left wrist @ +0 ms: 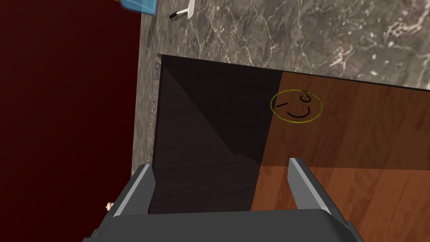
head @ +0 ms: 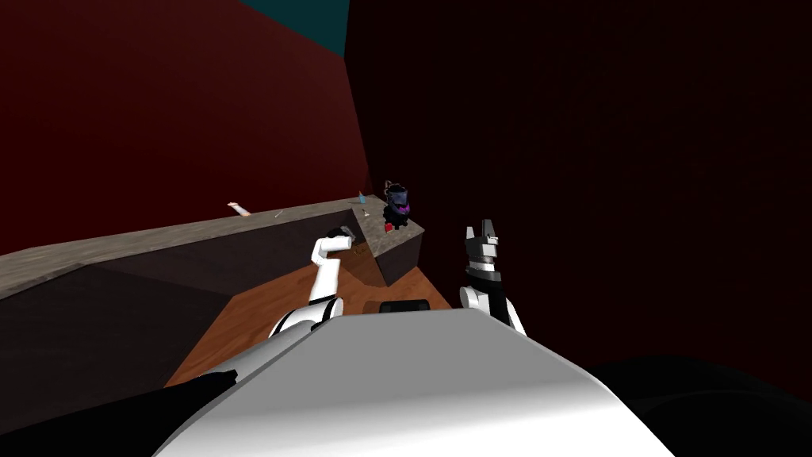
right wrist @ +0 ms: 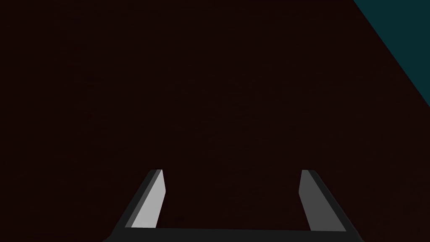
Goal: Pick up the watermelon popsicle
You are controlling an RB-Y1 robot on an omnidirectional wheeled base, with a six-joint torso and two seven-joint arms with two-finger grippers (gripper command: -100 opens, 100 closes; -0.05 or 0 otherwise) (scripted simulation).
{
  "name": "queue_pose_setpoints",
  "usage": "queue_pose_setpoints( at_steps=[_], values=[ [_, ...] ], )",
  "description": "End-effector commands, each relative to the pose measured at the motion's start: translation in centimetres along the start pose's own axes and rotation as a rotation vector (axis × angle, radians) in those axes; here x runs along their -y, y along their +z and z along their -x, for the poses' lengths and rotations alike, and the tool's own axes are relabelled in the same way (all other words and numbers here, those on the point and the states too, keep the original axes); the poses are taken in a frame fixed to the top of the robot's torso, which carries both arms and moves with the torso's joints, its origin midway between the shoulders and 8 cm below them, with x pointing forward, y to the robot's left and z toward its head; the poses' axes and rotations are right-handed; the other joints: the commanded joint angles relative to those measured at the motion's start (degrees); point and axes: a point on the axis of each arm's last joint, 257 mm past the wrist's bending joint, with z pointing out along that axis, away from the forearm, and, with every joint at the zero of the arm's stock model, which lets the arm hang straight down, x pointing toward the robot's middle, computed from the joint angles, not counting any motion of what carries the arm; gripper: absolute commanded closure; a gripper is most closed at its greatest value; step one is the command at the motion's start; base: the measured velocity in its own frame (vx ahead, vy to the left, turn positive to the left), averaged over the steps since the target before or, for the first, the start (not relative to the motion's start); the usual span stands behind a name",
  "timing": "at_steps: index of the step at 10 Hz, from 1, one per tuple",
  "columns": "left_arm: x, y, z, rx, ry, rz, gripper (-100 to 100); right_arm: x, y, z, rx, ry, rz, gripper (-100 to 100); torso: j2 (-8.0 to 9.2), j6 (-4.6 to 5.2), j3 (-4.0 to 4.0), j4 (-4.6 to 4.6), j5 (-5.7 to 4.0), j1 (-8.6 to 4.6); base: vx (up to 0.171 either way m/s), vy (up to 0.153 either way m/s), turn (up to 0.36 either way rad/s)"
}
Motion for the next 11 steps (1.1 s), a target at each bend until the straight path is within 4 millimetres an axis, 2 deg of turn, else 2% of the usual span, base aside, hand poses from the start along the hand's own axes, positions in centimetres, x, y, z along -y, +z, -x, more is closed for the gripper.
queue_pose_setpoints(
  at_steps=[1,6,11],
  values=[
    [-0.8,0.6,0.2,0.028,-0.026,0.050,-100,0.0,0.0,0.0,0.000,0.000,0.000,0,0.00,0.00,0.00,0.00,0.00,0.00,0.004,0.011,-0.071],
    [-1.8,1.6,0.4,0.101,-0.118,0.158,-100,0.0,0.0,0.0,0.000,0.000,0.000,0,-0.01,-0.05,-0.01,-0.01,0.01,0.00,0.007,0.006,-0.062],
    [-3.5,1.7,0.7,0.165,-0.162,0.260,-100,0.0,0.0,0.0,0.000,0.000,0.000,0,-0.08,-0.04,-0.05,-0.02,0.00,-0.03,0.017,0.003,-0.044]
  ],
)
